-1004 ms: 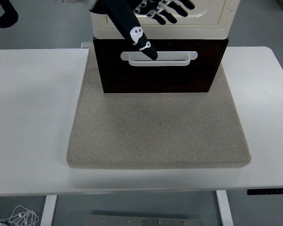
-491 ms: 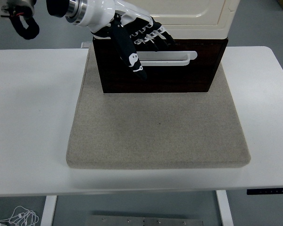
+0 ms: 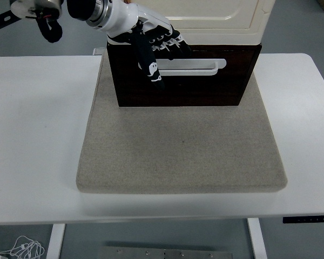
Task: Open the drawer under the combination cabinet
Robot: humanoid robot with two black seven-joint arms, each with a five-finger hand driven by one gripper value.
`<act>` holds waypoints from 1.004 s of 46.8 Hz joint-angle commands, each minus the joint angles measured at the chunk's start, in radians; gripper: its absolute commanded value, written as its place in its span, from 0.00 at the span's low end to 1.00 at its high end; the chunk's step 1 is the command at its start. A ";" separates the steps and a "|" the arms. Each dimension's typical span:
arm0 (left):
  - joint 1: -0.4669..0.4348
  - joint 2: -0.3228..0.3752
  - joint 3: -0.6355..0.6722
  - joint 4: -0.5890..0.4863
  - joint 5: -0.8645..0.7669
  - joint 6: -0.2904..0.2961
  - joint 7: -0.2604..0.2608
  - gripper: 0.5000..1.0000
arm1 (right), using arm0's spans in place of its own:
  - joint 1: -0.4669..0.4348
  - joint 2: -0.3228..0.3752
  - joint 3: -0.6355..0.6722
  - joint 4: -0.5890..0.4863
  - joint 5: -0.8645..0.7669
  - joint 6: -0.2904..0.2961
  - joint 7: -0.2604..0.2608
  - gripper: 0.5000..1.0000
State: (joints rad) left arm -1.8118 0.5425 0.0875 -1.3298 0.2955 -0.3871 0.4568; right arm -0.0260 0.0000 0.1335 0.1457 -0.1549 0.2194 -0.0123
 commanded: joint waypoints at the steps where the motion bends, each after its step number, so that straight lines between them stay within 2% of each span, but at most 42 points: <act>1: 0.011 -0.027 0.000 0.021 0.011 0.001 0.000 1.00 | 0.000 0.000 0.000 0.000 0.000 0.000 0.000 0.85; 12: 0.038 -0.068 0.000 0.058 0.028 0.004 0.000 1.00 | 0.000 0.000 0.000 0.000 0.000 0.000 0.000 0.85; 22: 0.043 -0.076 0.000 0.086 0.031 0.004 0.000 1.00 | 0.000 0.000 0.000 -0.002 0.000 0.000 0.000 0.85; 29: 0.051 -0.113 0.000 0.109 0.082 0.002 0.000 1.00 | 0.000 0.000 0.000 0.000 0.000 0.000 0.000 0.85; 47: 0.066 -0.121 0.000 0.118 0.103 0.001 0.000 1.00 | 0.000 0.000 0.000 0.000 0.000 0.000 0.000 0.85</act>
State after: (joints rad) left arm -1.7461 0.4217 0.0871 -1.2117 0.3988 -0.3859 0.4572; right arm -0.0262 0.0000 0.1334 0.1457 -0.1549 0.2194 -0.0123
